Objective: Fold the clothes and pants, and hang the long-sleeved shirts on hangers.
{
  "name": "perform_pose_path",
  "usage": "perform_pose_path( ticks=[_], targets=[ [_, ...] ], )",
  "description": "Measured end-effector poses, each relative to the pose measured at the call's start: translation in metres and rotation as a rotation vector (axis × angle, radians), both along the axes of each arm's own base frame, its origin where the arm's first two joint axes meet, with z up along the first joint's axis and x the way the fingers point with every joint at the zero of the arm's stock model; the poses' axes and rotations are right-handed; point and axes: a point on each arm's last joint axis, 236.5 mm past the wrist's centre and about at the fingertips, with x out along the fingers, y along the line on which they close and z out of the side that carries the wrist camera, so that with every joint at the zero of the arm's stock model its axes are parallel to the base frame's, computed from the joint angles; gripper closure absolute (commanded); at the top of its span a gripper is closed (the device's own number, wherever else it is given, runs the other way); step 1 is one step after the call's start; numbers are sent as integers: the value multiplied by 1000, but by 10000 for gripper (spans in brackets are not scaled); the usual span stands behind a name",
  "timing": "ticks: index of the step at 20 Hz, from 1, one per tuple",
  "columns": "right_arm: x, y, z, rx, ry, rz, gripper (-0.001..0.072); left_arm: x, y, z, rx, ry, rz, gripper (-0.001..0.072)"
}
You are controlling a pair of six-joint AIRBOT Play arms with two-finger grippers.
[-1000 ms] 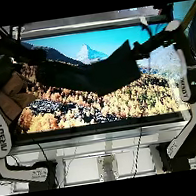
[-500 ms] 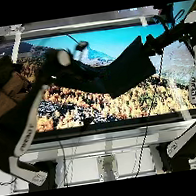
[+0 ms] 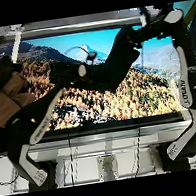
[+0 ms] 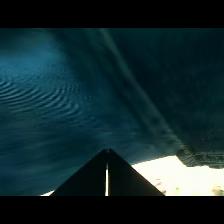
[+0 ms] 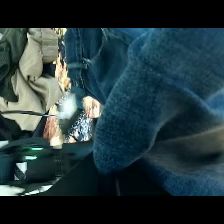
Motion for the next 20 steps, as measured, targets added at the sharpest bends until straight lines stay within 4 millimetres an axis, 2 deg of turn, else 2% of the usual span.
perform_pose_path(
  ticks=[2, 5, 8, 10, 11, 12, 13, 14, 16, 17, 19, 20],
  targets=[
    [1, 26, -11, -44, -1, 0, 684, 16, 44, 42, 19, -57, 59, 661],
    [-3, 84, -28, -85, -22, 24, 684, 29, 124, 120, 42, -165, 173, 660],
    [-4, 155, -44, -67, -80, 34, 684, 19, 194, 186, 59, -258, 269, 660],
    [-2, 205, -54, -25, -133, 15, 682, 5, 227, 220, 67, -305, 318, 661],
    [-2, 226, -59, -4, -156, 4, 656, -3, 239, 232, 71, -318, 335, 661],
    [-3, 245, -64, 20, -170, -8, 387, -11, 250, 242, 76, -329, 352, 661],
    [0, 263, -62, 59, -200, -37, 177, -17, 257, 251, 81, -341, 360, 661],
    [0, 276, -57, 92, -224, -57, 179, -23, 262, 256, 87, -345, 361, 660],
    [-4, 290, -58, 107, -246, -57, 179, -31, 268, 261, 97, -347, 362, 661],
    [-3, 288, -58, 100, -259, -52, 179, -34, 270, 263, 101, -349, 362, 661],
    [2, 267, -62, 47, -255, -22, 178, -38, 273, 265, 108, -348, 363, 661],
    [5, 247, -70, -4, -232, 2, 179, -39, 274, 265, 111, -347, 361, 660]
  ],
)
